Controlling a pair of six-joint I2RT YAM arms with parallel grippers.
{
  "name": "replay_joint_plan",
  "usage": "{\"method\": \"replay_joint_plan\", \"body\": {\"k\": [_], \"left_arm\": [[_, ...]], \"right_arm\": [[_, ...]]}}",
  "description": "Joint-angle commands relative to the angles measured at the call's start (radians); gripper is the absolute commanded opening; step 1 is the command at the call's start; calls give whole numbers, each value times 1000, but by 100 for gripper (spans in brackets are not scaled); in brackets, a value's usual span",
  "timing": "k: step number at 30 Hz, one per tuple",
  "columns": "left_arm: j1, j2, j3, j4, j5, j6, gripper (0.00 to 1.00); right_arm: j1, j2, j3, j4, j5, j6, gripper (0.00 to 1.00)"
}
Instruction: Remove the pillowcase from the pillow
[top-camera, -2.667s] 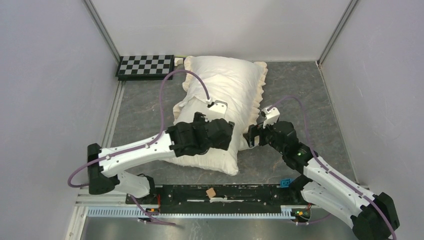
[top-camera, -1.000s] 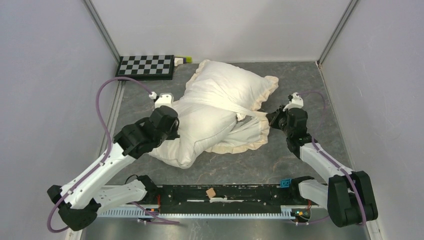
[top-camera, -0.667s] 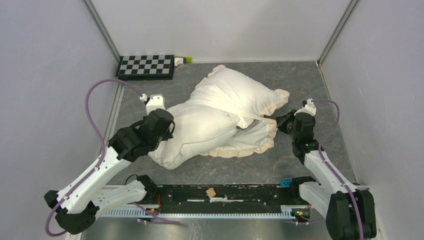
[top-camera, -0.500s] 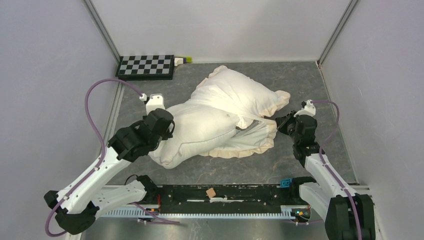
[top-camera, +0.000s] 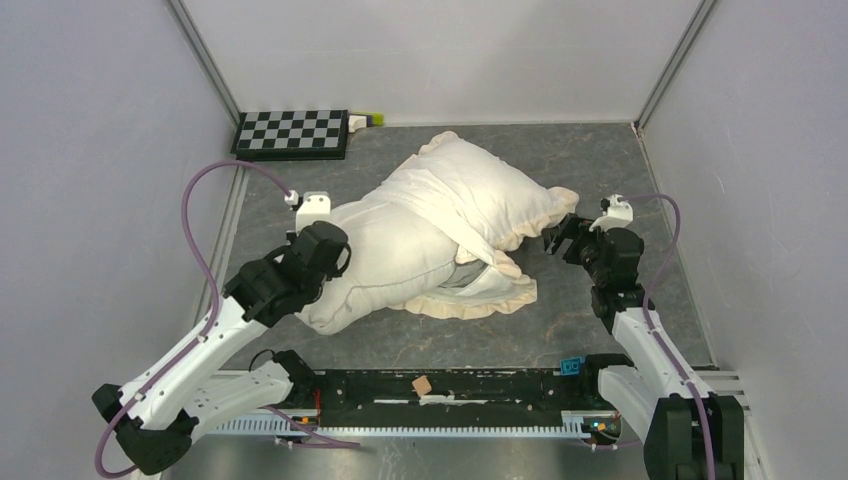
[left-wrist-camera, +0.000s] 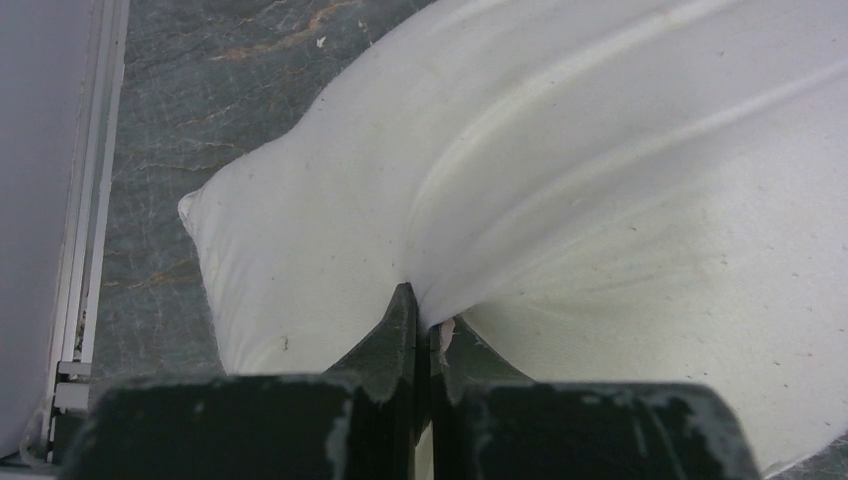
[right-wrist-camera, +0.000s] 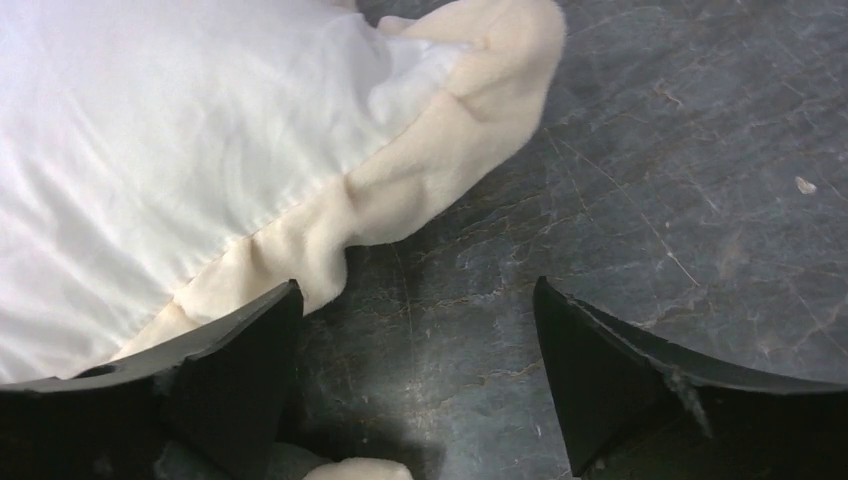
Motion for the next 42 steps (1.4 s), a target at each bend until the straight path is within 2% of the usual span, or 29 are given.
{"method": "replay_joint_plan", "body": {"k": [1,7,10,14,17,19,21,22,23,25,28,29,32,34,35,37,39,42], "left_arm": [[10,-97,-33,129,-75,104,2],[9,-226,-93,199,38,190,2],[10,-265,-113,211,51,194,2],[10,-270,-114,190,43,198,2],[10,-265,-113,175,37,199,2],[10,-265,-114,170,31,200,2],[10,-266,-113,170,22,203,2],[11,-265,-113,168,18,205,2],[10,-265,-112,167,13,206,2],[10,-268,-107,162,0,202,2],[10,-278,-103,162,-14,201,2],[10,-280,-101,162,-19,201,2],[10,-281,-96,159,-22,199,2],[10,-279,-96,158,-21,198,2],[10,-278,-96,159,-20,198,2],[10,-271,-99,159,-24,199,2],[10,-260,-96,158,-28,201,2],[10,-240,-85,141,-46,202,2]], "right_arm": [[-1,3,36,-6,35,15,98],[-3,108,23,172,-214,146,98],[-3,160,14,263,-243,243,98],[-3,201,-45,475,-269,380,98],[-4,211,-84,571,-248,448,96],[-8,221,-94,600,-232,474,81],[-14,230,-94,610,-225,493,59],[-18,235,-93,614,-221,500,54],[-20,238,-91,613,-216,504,53],[-20,245,-84,591,-195,506,56],[-20,270,-68,566,-181,503,87],[-20,284,-61,557,-181,500,92],[-20,320,-56,554,-181,506,96],[-33,341,-75,600,-186,526,90],[-51,349,-86,636,-187,545,81],[-64,362,-109,713,-191,583,58],[-78,374,-110,750,-203,601,31],[-107,375,-87,731,-222,602,4]]}}
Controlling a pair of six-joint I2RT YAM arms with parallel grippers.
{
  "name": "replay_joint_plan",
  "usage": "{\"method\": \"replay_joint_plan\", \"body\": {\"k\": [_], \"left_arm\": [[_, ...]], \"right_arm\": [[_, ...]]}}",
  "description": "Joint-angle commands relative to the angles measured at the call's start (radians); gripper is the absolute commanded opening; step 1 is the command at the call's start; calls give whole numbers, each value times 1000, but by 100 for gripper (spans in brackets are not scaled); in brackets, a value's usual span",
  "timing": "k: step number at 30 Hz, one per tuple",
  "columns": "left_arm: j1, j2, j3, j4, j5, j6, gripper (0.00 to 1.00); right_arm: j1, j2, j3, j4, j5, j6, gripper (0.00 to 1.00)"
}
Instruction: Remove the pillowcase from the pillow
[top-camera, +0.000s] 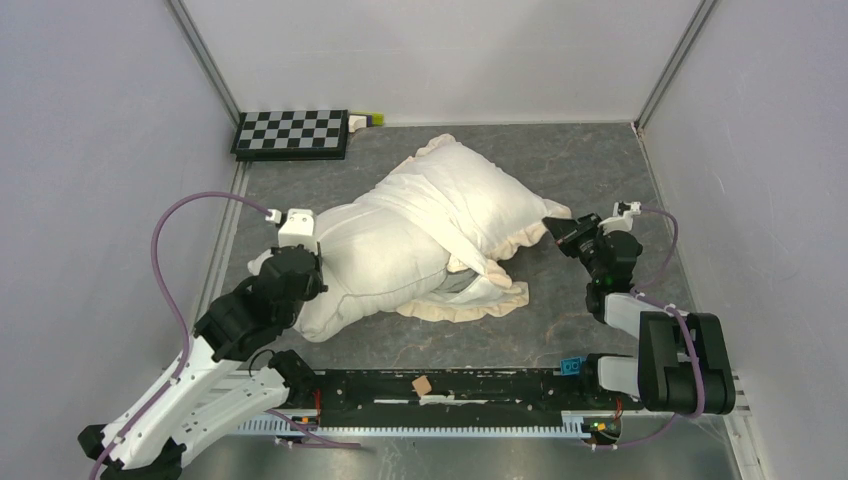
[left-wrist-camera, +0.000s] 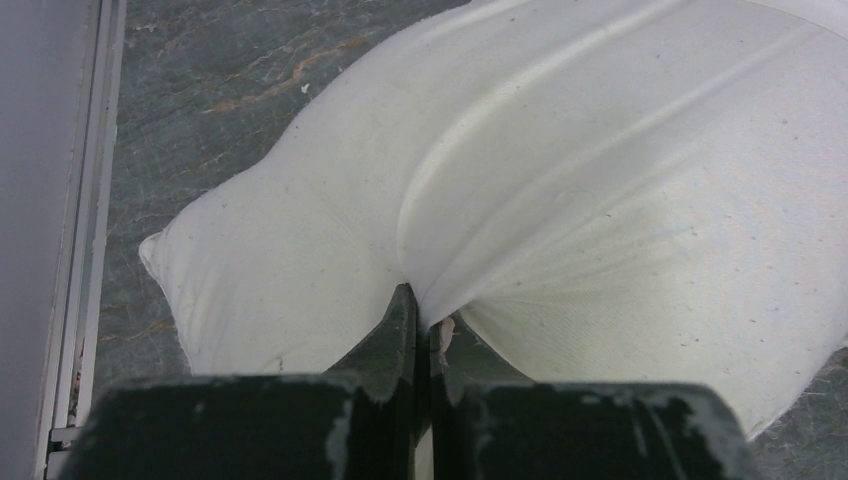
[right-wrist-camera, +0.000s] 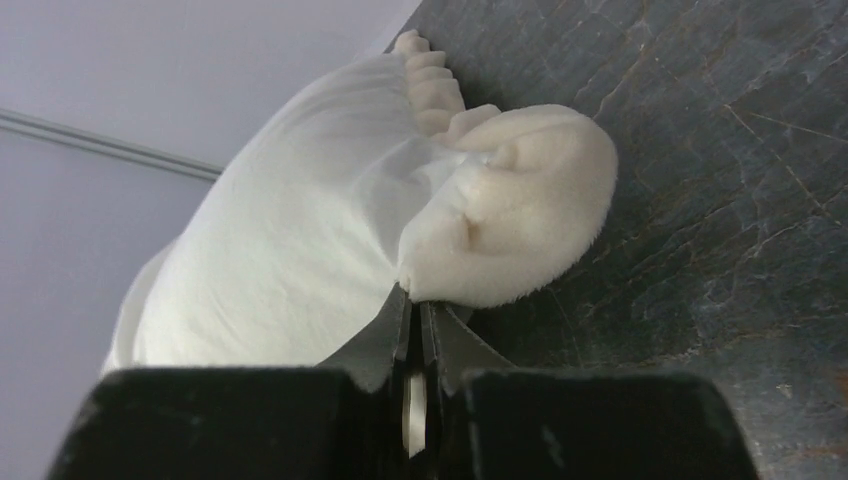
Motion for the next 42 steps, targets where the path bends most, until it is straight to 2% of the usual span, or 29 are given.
{"method": "replay_joint_plan", "body": {"k": [1,5,8,11,14,17,19,21,24,29,32,36,39,42], "left_arm": [[9,15,49,28,-114,32,2],[9,77,58,-24,-208,46,2],[11,140,86,-80,-287,-13,2],[11,159,99,-81,-330,-34,2],[12,154,111,-62,-352,-21,2],[19,152,113,-40,-425,24,2],[40,161,113,-31,-529,64,2],[65,163,115,5,-590,113,2],[87,167,121,55,-563,138,2],[152,223,136,90,-668,109,2],[225,220,148,142,-638,106,2],[334,222,167,154,-523,49,2],[363,253,171,137,-455,19,2],[374,295,190,91,-452,-9,2]], "right_arm": [[-52,0,22,73,-29,25,0],[-179,-41,-9,19,-33,31,0],[-292,-95,-52,-55,7,62,0],[-399,-175,-99,-112,75,96,0],[-476,-284,-96,-246,191,75,0],[-508,-387,-59,-364,314,5,0],[-517,-429,-22,-422,389,-33,0],[-519,-438,8,-439,389,-58,0],[-520,-434,30,-465,395,-73,0],[-551,-412,45,-445,407,-57,0],[-589,-373,90,-474,371,-35,0],[-632,-390,78,-464,377,-15,0],[-634,-428,56,-459,414,-15,0],[-637,-432,78,-504,435,-21,0]]}}
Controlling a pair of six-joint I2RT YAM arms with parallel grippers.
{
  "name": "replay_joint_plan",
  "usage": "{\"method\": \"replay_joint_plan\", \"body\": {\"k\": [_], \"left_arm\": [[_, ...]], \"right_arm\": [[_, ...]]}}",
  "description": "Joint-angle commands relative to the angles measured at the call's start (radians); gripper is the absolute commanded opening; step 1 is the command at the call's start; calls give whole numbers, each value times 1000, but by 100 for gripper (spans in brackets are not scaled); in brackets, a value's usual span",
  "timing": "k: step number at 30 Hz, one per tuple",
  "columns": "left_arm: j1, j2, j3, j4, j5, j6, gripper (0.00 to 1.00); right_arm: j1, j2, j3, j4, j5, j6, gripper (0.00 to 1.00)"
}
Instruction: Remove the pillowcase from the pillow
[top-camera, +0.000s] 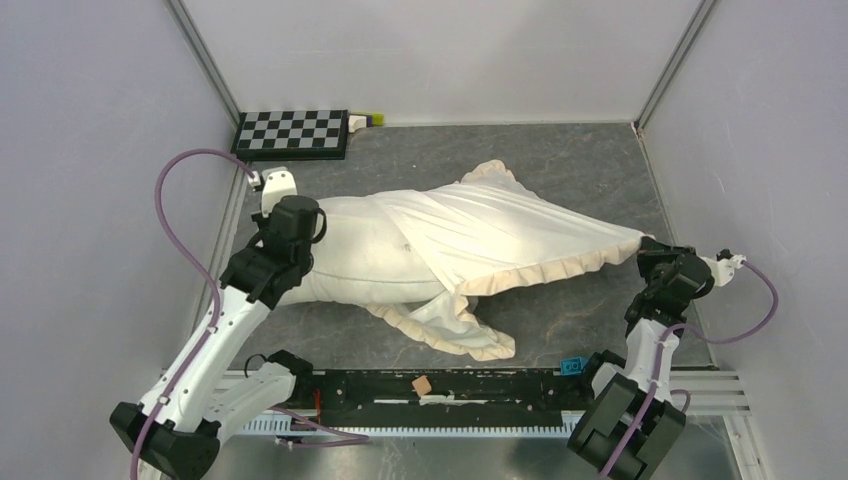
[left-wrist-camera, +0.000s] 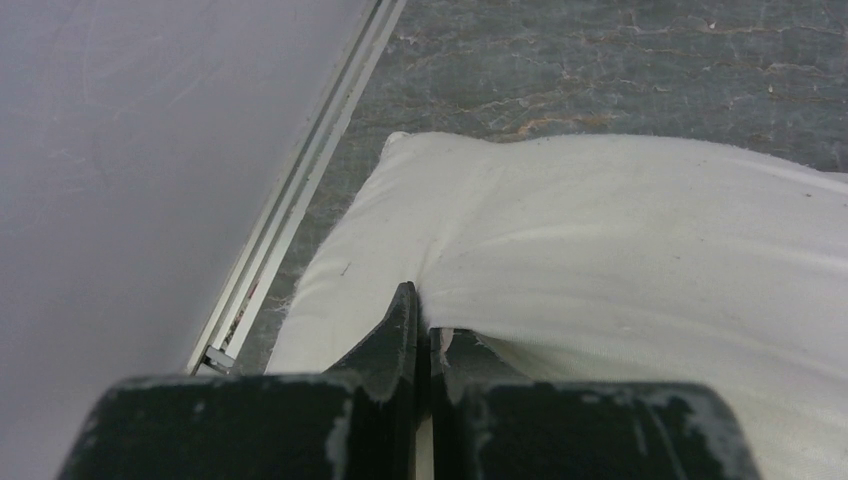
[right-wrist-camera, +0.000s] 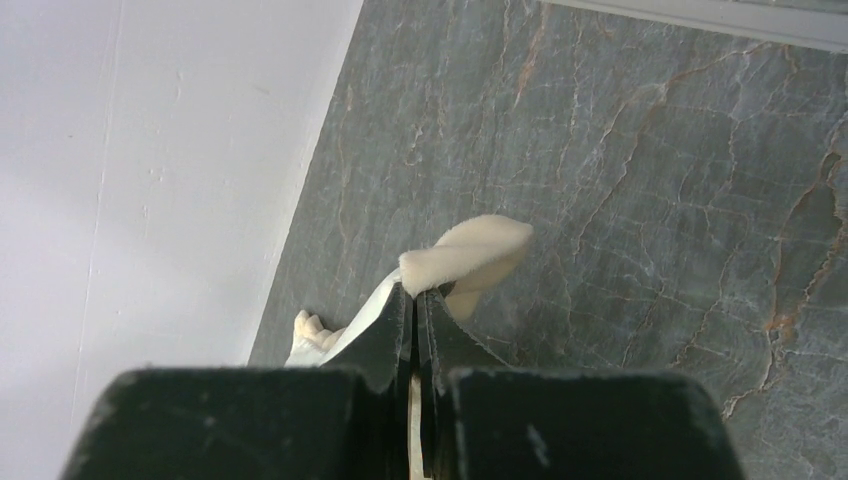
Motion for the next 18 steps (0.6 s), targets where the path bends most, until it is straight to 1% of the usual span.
{"method": "replay_joint_plan", "body": {"k": [1,2,4,5,7,11,14,18], "left_arm": [[69,25,85,-31,-242,-76,2],[77,24,89,-56,-290,-116,2],[125,-8,96,-62,-354,-137,2],[154,-42,96,-47,-358,-140,2],[175,-124,74,8,-354,-141,2],[177,-215,34,68,-395,-151,2],[177,-226,30,65,-417,-165,2],[179,-235,23,66,-405,-180,3]], "right_arm": [[-65,-15,55,45,262,-13,0],[-70,-13,56,37,265,2,0],[-80,-11,54,38,269,24,0],[-86,-9,57,36,267,30,0],[-94,-10,71,16,275,33,0],[-110,-23,98,-13,284,36,0],[-118,-19,124,-35,278,43,0],[-127,-30,137,-85,286,85,0]]}}
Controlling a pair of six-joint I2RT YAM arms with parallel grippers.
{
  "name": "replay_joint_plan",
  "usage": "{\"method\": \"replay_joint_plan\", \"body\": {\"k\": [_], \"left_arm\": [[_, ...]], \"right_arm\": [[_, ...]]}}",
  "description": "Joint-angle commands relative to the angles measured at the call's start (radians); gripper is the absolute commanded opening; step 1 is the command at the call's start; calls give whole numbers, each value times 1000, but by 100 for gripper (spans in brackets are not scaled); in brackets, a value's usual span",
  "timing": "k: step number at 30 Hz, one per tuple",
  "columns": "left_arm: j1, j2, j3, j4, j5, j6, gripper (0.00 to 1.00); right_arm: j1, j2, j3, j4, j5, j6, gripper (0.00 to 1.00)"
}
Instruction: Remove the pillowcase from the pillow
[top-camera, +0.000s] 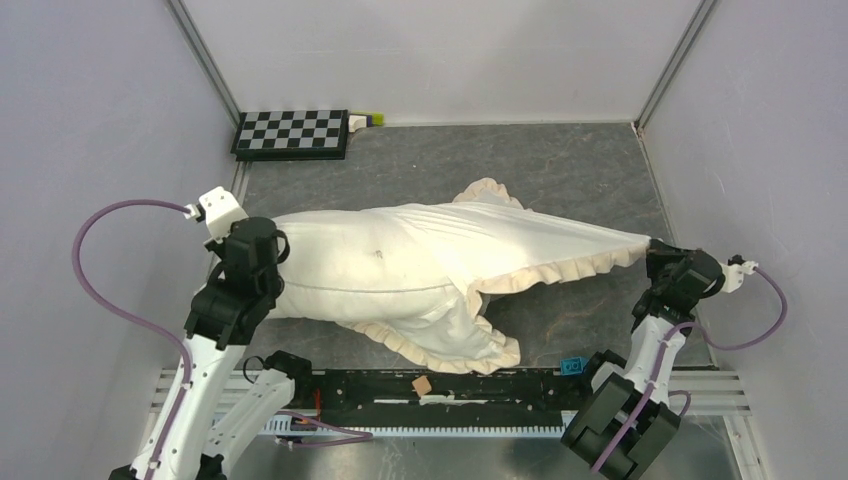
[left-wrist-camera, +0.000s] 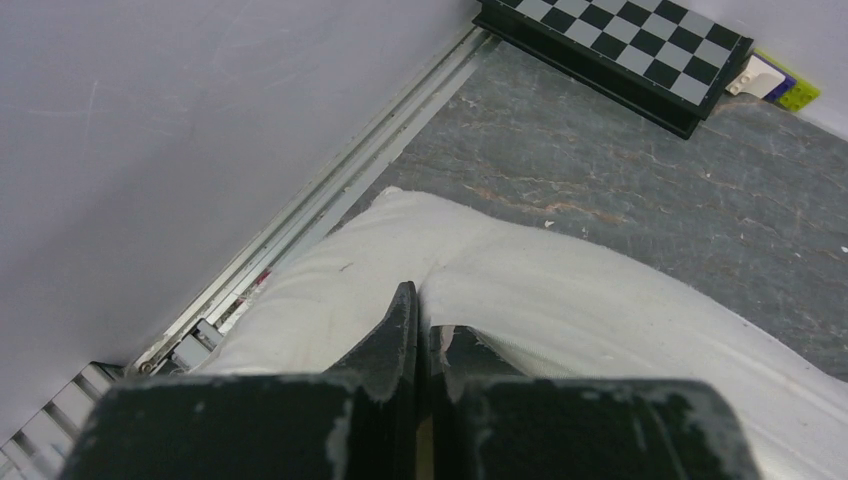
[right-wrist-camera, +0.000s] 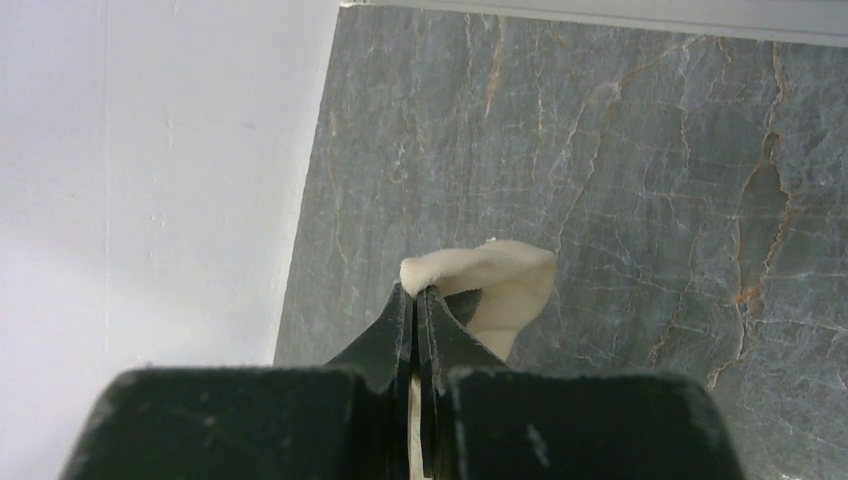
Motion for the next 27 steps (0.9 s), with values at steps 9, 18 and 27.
{"method": "replay_joint_plan", "body": {"k": [9,18,27], "left_arm": [[58,-41,-24,176,-105,62,19],[57,176,128,31,814,173,100],[0,303,153,-19,983,112,100]], "right_arm": [[-83,-15,99,101,183,-14,0],[-24,121,24,538,-440,-13,69],[302,193,409,-6,-289,-542,98]]}}
